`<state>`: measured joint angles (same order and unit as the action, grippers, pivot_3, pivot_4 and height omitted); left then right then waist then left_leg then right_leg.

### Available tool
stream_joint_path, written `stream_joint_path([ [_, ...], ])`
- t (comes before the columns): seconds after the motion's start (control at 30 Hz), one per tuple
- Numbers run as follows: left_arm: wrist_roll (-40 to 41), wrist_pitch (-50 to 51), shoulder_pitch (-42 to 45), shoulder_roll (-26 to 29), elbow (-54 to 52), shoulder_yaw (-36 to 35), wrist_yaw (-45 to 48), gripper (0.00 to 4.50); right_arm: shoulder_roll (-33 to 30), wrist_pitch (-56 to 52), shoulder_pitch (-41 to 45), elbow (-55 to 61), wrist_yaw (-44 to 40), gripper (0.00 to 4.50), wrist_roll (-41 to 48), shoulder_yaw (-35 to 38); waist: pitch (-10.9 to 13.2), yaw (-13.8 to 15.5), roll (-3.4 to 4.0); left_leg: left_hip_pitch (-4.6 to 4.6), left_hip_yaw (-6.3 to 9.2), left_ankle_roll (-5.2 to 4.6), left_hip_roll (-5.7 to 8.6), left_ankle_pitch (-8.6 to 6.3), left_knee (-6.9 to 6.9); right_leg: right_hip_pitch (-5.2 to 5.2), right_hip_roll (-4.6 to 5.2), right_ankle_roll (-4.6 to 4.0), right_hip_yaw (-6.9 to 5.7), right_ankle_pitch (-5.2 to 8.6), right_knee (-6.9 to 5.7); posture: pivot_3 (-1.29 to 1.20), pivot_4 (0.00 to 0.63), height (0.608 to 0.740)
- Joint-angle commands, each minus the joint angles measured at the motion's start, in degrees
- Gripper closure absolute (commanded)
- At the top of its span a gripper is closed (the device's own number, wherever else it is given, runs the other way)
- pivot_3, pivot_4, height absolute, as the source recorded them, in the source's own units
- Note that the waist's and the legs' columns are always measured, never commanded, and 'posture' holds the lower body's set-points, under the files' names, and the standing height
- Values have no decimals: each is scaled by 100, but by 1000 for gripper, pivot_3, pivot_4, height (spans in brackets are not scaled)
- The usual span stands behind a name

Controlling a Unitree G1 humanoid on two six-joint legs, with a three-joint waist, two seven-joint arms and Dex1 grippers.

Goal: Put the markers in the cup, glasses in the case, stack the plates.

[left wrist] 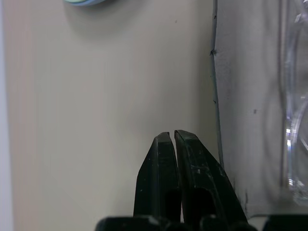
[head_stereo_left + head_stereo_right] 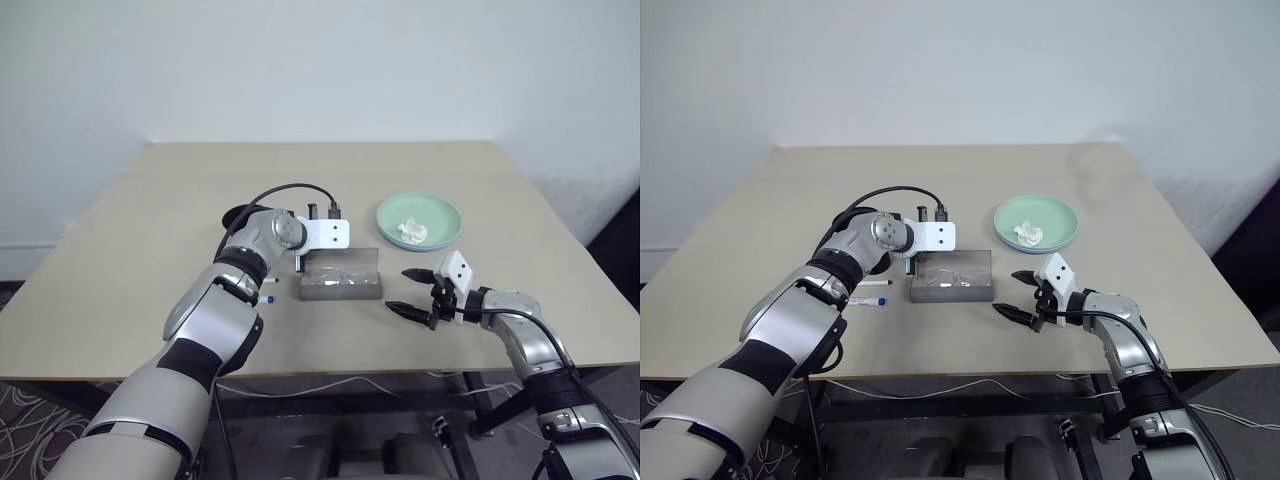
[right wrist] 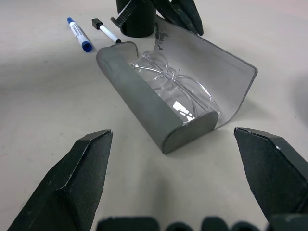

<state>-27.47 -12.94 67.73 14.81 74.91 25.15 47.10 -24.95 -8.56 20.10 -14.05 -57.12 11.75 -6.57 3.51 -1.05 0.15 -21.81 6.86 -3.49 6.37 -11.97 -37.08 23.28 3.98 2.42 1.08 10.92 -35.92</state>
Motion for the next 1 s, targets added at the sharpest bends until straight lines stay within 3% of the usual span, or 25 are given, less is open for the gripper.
stream_joint_path([
  [0.03, 545, -6, -27, -43, -245, -411, 863, 4450, 25, 67, 115, 239, 3, 79, 87, 48, 0, -6, 0, -1, 0, 0, 0, 0, -1, 1, 0, 0, 0, 0, 0, 0, 0, 740],
  [0.33, 977, 1, -602, 323, -1235, -488, 2617, 4450, 78, 70, 211, 171, -63, 79, 75, -21, 0, -30, 0, -3, 4, 0, -2, 0, -2, 6, -1, -1, -1, -1, -1, 0, 0, 740],
  [0.5, 857, 85, -981, 539, -1827, -283, 2825, 4450, 98, 79, 266, 121, -97, 79, 67, -51, -2, -26, 2, 6, 4, 1, -4, 0, -1, 1, -2, -1, 0, -1, -4, 0, 0, 740],
  [0.67, 1299, 449, -1270, 596, -2499, -572, 2788, 4450, 89, 66, 260, 141, -111, 79, 83, -63, -2, -25, 3, 16, 5, 1, -4, 0, -1, -2, -2, -1, 0, -1, -5, 0, 0, 740],
  [0.8, 2155, 1247, -1871, 994, -3981, -1098, 3265, 4450, 53, 49, 255, 142, -142, 79, 102, -49, -2, -39, 4, 6, 1, 1, -5, 0, 2, 10, -3, -2, 7, -1, -7, 0, 0, 740],
  [1.0, 2194, 1550, -2632, 2312, -4943, -971, 3911, 4450, 28, -2, 255, 162, -211, 79, 115, -56, -2, -78, 7, 16, -3, 4, -14, -1, 14, 15, -12, -8, 18, -1, -13, 0, 0, 740],
])
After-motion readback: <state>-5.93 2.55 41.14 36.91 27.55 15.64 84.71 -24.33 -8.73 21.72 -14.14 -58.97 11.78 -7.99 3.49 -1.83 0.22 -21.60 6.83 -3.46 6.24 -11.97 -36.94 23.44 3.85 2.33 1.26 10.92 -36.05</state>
